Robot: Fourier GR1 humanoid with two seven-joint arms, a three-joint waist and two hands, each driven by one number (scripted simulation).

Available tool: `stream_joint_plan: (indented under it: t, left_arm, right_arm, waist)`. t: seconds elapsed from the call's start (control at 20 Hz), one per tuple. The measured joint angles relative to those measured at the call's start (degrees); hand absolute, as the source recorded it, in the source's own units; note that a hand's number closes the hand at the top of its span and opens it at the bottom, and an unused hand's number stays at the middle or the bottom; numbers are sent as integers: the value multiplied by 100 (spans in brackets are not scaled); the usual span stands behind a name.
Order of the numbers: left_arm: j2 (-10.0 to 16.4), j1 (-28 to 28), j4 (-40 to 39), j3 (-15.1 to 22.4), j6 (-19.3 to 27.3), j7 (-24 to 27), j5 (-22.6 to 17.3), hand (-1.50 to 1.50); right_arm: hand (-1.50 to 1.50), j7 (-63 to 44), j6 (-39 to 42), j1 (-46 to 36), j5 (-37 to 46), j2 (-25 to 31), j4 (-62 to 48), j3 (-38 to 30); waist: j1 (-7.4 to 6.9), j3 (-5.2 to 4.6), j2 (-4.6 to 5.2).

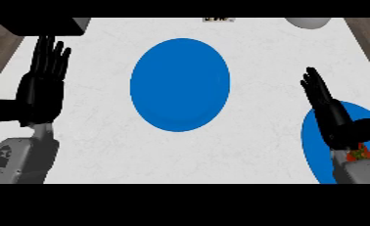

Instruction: Pick the tomato from the plate and place it in the plate

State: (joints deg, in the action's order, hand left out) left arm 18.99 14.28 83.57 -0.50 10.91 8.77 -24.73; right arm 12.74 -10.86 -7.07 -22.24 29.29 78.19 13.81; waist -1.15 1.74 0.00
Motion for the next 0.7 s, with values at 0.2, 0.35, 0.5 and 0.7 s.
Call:
stream_joint_plan:
  t: [0.2, 0.35, 0.5, 0.7]
  left_arm:
    - [397, -434, -68, 180, 65, -14, 576, 0]
    - [818, -892, -286, 302, 98, -10, 1081, 0]
    - [1002, -1363, -377, 464, 137, 37, 1431, 0]
    - [1072, -1765, -277, 624, 261, 56, 1739, 0]
  right_arm:
    - [-150, 241, 550, 105, -870, -163, 510, -473]
    - [-150, 417, 710, 156, -1351, -80, 834, -1013]
    - [-150, 911, 363, 469, -1571, -93, 1047, -1786]
    - [-150, 1661, 314, 1313, -2028, -608, 1612, -2451]
  waist:
    - [152, -92, -43]
    - [295, -123, -84]
    - [404, -143, -98]
    - [441, -156, -98]
